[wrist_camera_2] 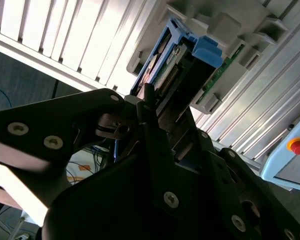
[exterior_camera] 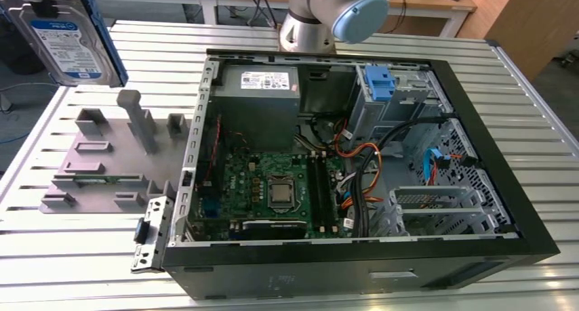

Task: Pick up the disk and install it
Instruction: 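Pick up the disk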

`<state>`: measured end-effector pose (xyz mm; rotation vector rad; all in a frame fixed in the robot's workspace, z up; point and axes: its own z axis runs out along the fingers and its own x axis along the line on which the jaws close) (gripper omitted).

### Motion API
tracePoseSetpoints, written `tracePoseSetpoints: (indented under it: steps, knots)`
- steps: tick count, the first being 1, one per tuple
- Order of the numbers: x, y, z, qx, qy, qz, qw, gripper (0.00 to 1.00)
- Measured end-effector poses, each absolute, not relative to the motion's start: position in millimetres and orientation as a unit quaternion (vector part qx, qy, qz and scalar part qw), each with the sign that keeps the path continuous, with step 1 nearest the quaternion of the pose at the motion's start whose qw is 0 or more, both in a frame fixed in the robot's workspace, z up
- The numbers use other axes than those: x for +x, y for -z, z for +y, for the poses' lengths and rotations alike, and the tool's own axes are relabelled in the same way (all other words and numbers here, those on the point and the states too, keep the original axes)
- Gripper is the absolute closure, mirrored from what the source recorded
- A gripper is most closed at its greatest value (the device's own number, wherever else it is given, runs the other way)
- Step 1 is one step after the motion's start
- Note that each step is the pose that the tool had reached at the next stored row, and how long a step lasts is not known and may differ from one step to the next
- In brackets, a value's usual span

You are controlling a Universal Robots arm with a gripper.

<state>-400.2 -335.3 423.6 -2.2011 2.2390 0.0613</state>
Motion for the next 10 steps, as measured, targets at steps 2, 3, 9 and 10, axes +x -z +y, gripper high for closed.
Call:
tracePoseSetpoints:
  steps: [2,3,9,10]
  knots:
    - [-400.1,-424.9,-335.3,-0.701,-0.02,0.713,0.001,0.65]
    - [-400.2,-425.6,-335.3,-0.701,-0.02,0.713,0.001,0.65]
    - [-400.2,-428.8,-335.3,-0.701,-0.02,0.713,0.001,0.65]
    - [-400.1,-428.9,-335.3,-0.701,-0.02,0.713,0.001,0.65]
